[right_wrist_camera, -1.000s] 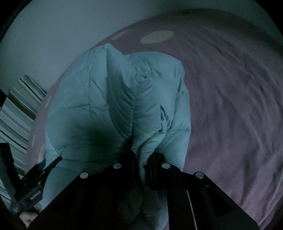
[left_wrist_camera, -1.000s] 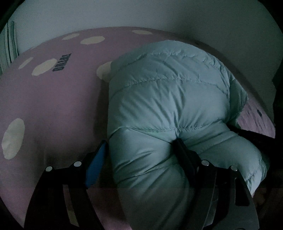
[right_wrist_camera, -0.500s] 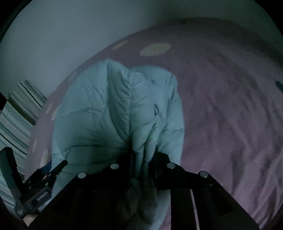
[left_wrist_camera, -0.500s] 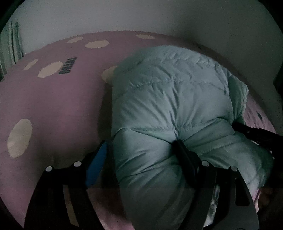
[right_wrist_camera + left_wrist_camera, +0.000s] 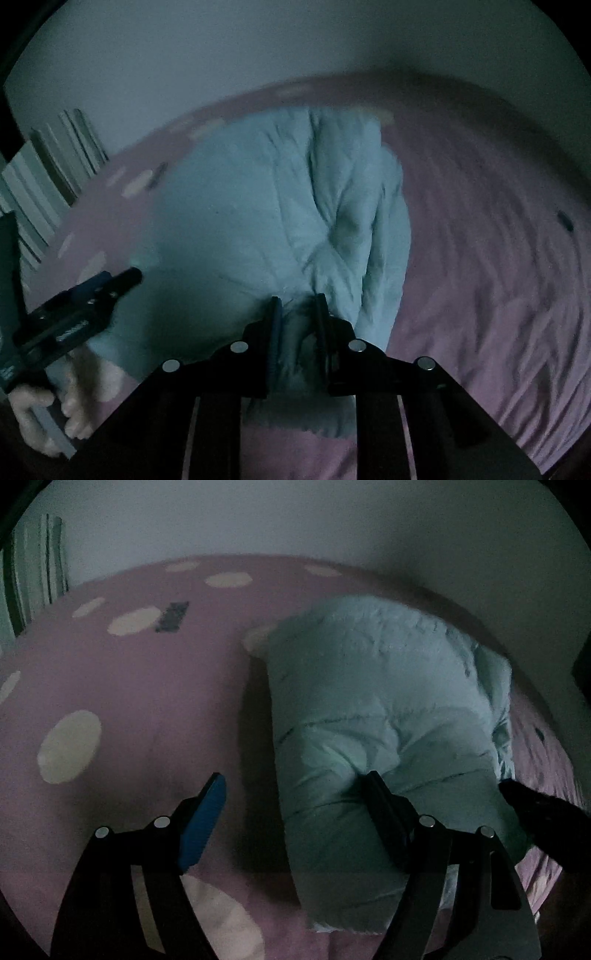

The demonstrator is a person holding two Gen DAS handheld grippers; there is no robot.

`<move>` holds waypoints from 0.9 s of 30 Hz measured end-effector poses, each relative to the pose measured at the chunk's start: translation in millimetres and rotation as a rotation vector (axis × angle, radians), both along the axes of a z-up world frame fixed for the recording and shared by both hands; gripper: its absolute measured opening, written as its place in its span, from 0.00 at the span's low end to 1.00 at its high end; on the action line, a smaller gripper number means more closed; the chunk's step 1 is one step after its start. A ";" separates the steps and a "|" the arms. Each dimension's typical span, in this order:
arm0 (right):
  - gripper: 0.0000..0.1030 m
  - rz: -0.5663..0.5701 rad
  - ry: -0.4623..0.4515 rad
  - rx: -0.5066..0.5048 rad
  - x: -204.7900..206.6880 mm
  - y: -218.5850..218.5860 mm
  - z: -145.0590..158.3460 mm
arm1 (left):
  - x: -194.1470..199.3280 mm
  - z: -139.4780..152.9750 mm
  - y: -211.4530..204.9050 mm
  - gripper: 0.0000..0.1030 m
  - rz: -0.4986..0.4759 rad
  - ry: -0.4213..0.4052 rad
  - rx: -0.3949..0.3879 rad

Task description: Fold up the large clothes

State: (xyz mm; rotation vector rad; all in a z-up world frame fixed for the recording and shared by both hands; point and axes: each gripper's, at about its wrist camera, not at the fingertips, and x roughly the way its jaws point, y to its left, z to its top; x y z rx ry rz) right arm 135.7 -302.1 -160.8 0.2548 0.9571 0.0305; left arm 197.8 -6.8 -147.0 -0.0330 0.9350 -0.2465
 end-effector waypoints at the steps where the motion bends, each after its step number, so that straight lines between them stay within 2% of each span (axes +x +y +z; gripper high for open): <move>1: 0.17 -0.007 0.009 0.000 4.1 -3.4 -6.9 | 0.9 -2.1 -1.9 0.75 -0.005 0.001 0.005; 6: 0.17 -0.021 0.026 0.014 9.7 -11.0 -23.4 | 7.6 -14.5 -14.7 0.75 -0.029 0.018 0.062; 17: 0.17 -0.031 0.006 -0.007 1.2 -1.4 -26.1 | 17.1 -30.7 -9.6 0.75 -0.028 0.057 0.028; 22: 0.19 -0.035 -0.016 0.022 -11.6 -13.7 -15.1 | 13.5 -13.2 -7.8 0.74 -0.035 0.038 0.038; 27: 0.21 -0.030 -0.078 0.003 -18.0 -15.5 18.7 | 7.0 20.4 3.0 0.74 -0.017 -0.020 0.014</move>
